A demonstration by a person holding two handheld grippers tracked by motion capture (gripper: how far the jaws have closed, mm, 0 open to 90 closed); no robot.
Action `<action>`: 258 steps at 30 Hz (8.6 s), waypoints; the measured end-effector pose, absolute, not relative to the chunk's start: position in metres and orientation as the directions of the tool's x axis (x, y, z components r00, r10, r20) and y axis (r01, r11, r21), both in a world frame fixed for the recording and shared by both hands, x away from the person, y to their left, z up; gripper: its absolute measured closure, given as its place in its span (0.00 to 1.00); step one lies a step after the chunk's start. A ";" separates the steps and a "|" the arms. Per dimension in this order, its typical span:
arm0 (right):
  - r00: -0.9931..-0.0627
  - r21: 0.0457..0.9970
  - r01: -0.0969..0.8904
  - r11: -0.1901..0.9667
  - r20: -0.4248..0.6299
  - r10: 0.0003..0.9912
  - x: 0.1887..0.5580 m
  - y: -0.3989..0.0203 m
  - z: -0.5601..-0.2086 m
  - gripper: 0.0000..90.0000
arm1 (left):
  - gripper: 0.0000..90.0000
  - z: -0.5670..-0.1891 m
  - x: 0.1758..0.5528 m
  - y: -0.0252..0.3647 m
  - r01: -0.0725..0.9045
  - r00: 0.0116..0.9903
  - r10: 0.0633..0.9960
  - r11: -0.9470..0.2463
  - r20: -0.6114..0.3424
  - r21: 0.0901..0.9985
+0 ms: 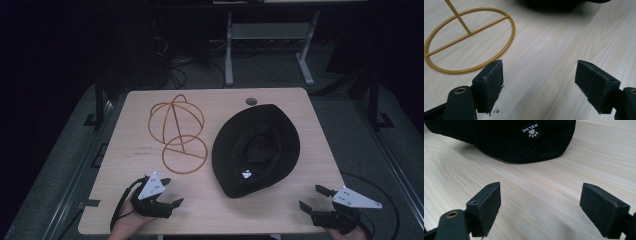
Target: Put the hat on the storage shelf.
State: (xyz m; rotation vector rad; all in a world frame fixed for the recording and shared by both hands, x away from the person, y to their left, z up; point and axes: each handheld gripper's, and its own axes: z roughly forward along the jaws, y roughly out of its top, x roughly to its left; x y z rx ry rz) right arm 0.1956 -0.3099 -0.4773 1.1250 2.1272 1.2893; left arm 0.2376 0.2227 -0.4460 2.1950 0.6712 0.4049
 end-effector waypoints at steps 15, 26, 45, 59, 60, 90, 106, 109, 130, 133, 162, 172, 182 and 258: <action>-0.596 0.869 0.426 0.250 0.062 0.801 0.197 -0.307 -0.478 0.18 | 0.24 -0.445 0.234 0.210 0.305 0.834 0.547 -0.570 0.076 0.763; -0.600 0.869 0.427 0.251 0.065 0.797 0.196 -0.306 -0.478 0.18 | 0.24 -0.444 0.233 0.199 0.293 0.849 0.524 -0.574 0.068 0.765; -0.603 0.874 0.425 0.234 0.081 0.793 0.197 -0.305 -0.479 0.18 | 0.24 -0.438 0.235 0.157 0.250 0.895 0.443 -0.606 0.058 0.755; -0.619 0.874 0.417 0.249 0.073 0.782 0.197 -0.301 -0.479 0.18 | 0.26 -0.428 0.240 0.117 0.198 0.924 0.377 -0.619 0.066 0.760; -0.619 0.874 0.417 0.249 0.073 0.782 0.197 -0.301 -0.479 0.18 | 0.26 -0.428 0.240 0.117 0.198 0.924 0.377 -0.619 0.066 0.760; -0.644 0.875 0.404 0.268 0.064 0.762 0.198 -0.298 -0.477 0.18 | 0.34 -0.437 0.251 0.045 0.074 0.940 0.277 -0.738 0.202 0.670; -0.644 0.885 0.396 0.244 0.078 0.761 0.197 -0.298 -0.476 0.17 | 0.93 -0.434 0.255 0.039 0.054 0.936 0.283 -0.700 0.208 0.712; -0.645 0.884 0.399 0.243 0.082 0.760 0.198 -0.299 -0.477 0.17 | 0.94 -0.428 0.257 0.046 0.076 0.940 0.297 -0.657 0.164 0.750; -0.639 0.905 0.391 0.169 0.135 0.757 0.237 -0.296 -0.467 0.16 | 0.95 -0.409 0.251 0.090 0.158 0.966 0.255 -0.447 -0.043 0.880; -0.654 0.902 0.415 0.120 0.204 0.729 0.248 -0.298 -0.469 0.17 | 0.95 -0.411 0.251 0.095 0.164 0.967 0.249 -0.434 -0.057 0.886; -0.717 0.879 0.461 0.124 0.286 0.636 0.283 -0.274 -0.469 0.95 | 0.94 -0.421 0.252 0.104 0.133 0.977 0.211 -0.471 -0.035 0.872; -0.727 0.903 0.419 0.097 0.270 0.631 0.274 -0.285 -0.452 0.97 | 0.94 -0.422 0.248 0.103 0.112 0.975 0.223 -0.503 0.004 0.857; -0.733 0.912 0.399 0.098 0.252 0.632 0.270 -0.288 -0.439 0.97 | 0.94 -0.423 0.247 0.102 0.104 0.969 0.245 -0.534 0.036 0.839; -0.773 0.951 0.191 0.242 -0.006 0.634 0.292 -0.262 -0.266 0.97 | 0.62 -0.434 0.249 0.158 0.186 0.926 0.374 -0.564 0.047 0.805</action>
